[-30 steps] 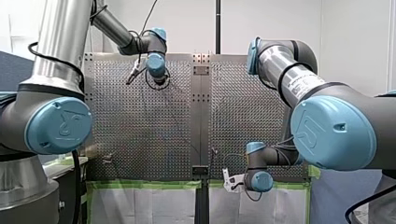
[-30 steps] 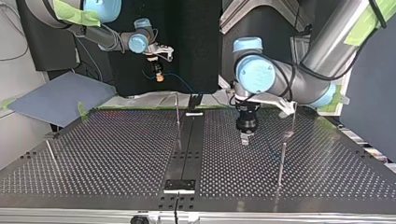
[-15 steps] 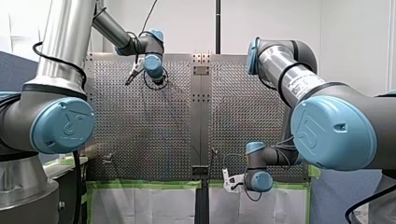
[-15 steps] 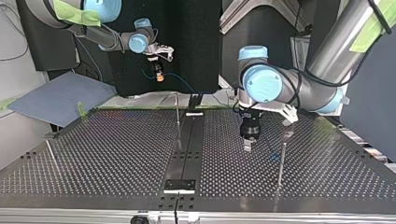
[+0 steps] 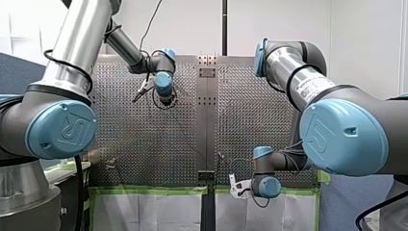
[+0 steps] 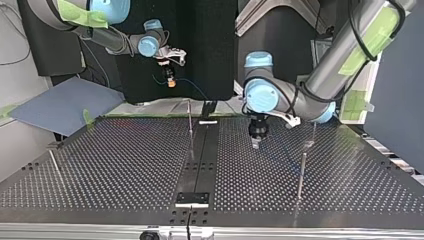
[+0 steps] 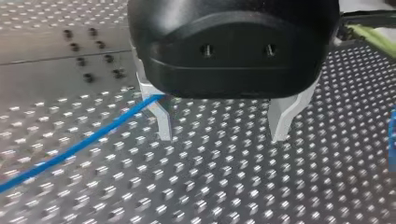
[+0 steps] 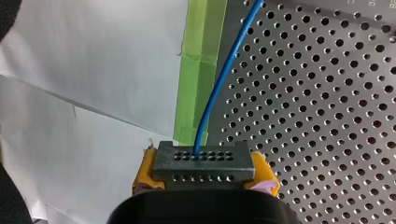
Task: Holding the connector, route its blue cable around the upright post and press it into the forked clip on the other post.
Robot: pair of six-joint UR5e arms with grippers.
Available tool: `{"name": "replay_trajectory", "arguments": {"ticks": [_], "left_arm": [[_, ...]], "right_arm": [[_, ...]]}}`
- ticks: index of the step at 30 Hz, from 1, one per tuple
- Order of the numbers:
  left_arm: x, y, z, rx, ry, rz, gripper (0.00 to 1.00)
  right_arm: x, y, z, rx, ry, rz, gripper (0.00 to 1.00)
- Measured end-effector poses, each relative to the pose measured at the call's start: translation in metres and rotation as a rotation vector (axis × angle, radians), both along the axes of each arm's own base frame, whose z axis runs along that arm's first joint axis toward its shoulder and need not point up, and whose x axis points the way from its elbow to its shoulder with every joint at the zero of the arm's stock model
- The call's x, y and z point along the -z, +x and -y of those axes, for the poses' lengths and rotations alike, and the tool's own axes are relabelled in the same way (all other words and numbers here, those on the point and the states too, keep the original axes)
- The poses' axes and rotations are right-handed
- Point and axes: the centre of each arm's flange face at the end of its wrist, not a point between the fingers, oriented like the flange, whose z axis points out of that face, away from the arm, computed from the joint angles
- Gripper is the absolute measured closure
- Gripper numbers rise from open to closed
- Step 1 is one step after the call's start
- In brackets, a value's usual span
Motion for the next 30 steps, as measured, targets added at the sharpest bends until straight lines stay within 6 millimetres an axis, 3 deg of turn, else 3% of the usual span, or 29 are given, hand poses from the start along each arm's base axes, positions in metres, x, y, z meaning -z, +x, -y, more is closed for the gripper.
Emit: {"name": "replay_trajectory", "arguments": {"ticks": [11, 15, 26, 30], "left_arm": [[0.042, -0.003, 0.019, -0.001, 0.037, -0.066, 0.00], [0.061, -0.009, 0.034, 0.004, 0.042, -0.081, 0.00], [0.070, -0.018, 0.055, 0.018, 0.006, -0.048, 0.00], [0.090, -0.021, 0.058, 0.019, 0.018, -0.079, 0.00]], "right_arm": [[-0.001, 0.000, 0.001, 0.002, -0.007, 0.008, 1.00], [-0.001, 0.000, 0.002, 0.001, -0.009, 0.007, 1.00], [0.000, 0.002, 0.000, -0.006, -0.011, 0.002, 1.00], [0.000, 0.003, -0.001, -0.006, -0.011, 0.002, 1.00]]}}
